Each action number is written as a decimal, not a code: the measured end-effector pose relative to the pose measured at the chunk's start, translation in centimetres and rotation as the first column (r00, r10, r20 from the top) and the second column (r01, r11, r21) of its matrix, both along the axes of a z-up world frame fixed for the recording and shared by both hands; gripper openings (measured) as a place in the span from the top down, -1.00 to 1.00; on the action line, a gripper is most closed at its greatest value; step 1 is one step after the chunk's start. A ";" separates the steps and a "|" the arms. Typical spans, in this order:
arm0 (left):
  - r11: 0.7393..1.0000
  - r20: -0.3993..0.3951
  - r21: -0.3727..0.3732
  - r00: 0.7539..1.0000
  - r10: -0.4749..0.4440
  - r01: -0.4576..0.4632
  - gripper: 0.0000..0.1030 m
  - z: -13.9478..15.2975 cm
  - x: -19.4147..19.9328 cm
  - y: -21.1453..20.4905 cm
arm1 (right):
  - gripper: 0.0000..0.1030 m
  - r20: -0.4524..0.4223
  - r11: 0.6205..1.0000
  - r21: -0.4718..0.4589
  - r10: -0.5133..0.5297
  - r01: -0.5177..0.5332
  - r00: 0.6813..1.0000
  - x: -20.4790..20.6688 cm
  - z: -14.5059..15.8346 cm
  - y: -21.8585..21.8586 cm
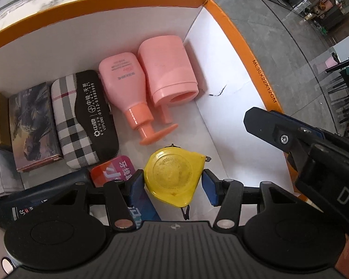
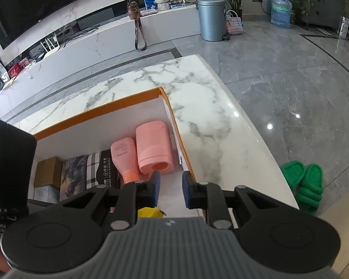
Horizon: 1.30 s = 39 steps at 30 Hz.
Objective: Organize rigid objects
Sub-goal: 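Open both tools and withdraw them upward from the box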
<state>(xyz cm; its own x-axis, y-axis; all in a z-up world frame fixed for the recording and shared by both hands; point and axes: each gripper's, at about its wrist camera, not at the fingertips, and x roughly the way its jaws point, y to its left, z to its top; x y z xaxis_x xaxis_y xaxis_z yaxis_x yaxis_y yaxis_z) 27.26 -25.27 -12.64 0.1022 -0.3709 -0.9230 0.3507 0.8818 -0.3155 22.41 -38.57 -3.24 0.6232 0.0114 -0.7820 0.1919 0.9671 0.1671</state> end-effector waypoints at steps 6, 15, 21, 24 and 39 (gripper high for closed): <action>1.000 0.027 -0.014 1.000 -0.008 0.008 -0.43 0.5 -0.2 0.4 | 0.59 0.004 1.000 -0.001 -0.004 0.004 1.000 -0.5 0.5 0.1; 0.998 0.103 -0.010 0.993 0.062 -0.061 -0.44 3.1 -1.9 3.4 | 0.30 0.022 1.000 -0.018 0.012 -0.012 1.000 -1.5 1.6 0.8; 0.987 0.280 -0.059 0.946 0.162 -0.151 -0.44 7.3 -3.8 6.0 | 0.25 0.066 0.999 -0.008 0.037 -0.037 0.997 -3.0 3.2 1.6; 0.980 0.381 -0.084 0.903 0.197 -0.178 -0.41 10.0 -4.8 7.1 | 0.07 0.090 0.999 -0.014 0.053 -0.052 0.995 -3.9 4.0 2.2; 0.979 0.817 -0.084 0.550 0.174 -0.184 -0.61 19.5 -14.4 10.9 | -0.33 0.254 0.976 -0.077 0.215 -0.202 0.943 -10.6 9.1 7.8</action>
<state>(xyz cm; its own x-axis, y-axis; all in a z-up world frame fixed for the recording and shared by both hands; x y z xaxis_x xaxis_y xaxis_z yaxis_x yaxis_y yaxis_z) 12.88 -14.34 6.87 0.8762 -0.2500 -0.4120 0.2881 0.9571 0.0320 11.82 -30.80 5.91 0.7923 0.1283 -0.5965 -0.0582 0.9891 0.1355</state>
